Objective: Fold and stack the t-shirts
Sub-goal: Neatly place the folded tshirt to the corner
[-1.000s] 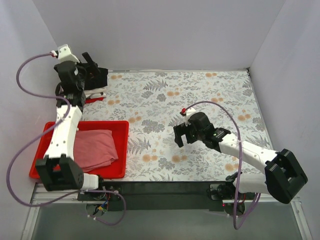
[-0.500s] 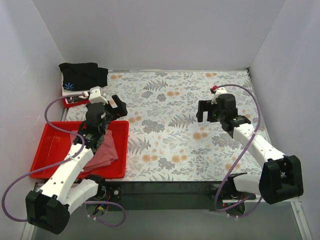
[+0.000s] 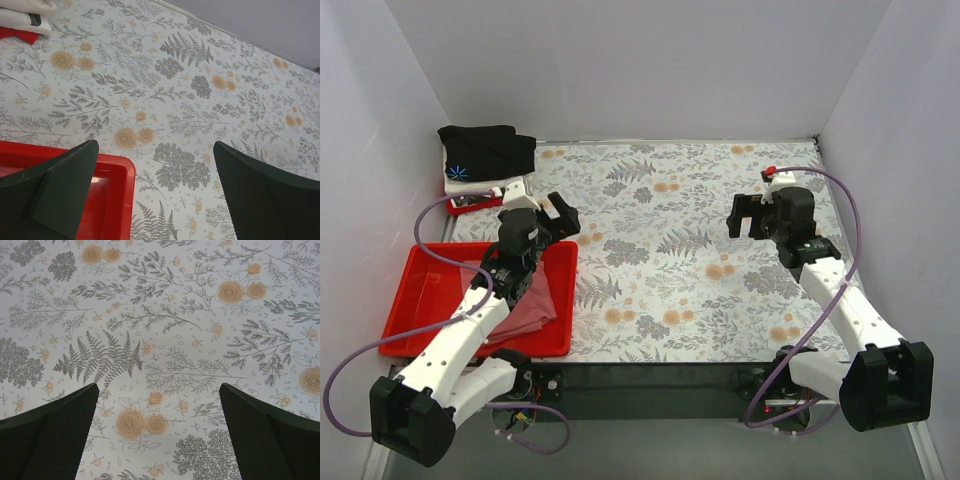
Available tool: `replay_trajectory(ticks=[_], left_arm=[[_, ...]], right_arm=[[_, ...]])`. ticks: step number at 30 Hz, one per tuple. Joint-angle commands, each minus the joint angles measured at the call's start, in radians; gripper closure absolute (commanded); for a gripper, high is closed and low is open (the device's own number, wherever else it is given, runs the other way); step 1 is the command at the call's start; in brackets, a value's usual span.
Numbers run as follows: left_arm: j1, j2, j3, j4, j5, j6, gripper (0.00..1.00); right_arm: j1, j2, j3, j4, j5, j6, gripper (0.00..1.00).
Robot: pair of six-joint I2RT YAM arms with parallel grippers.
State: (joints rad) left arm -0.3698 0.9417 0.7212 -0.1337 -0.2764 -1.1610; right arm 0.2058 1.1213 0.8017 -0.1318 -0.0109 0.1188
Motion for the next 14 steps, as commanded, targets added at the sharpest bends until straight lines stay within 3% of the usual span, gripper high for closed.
replay_trajectory(ticks=[1,14], left_arm=[[-0.008,-0.012,0.027,-0.009,-0.017,-0.003,0.09],[-0.026,-0.041,0.023,-0.010,-0.040,0.014,0.09]], right_arm=[[-0.012,-0.041,-0.010,0.029,-0.011,-0.018,0.01],[-0.025,-0.074,-0.033,0.024,-0.017,-0.025,0.01]])
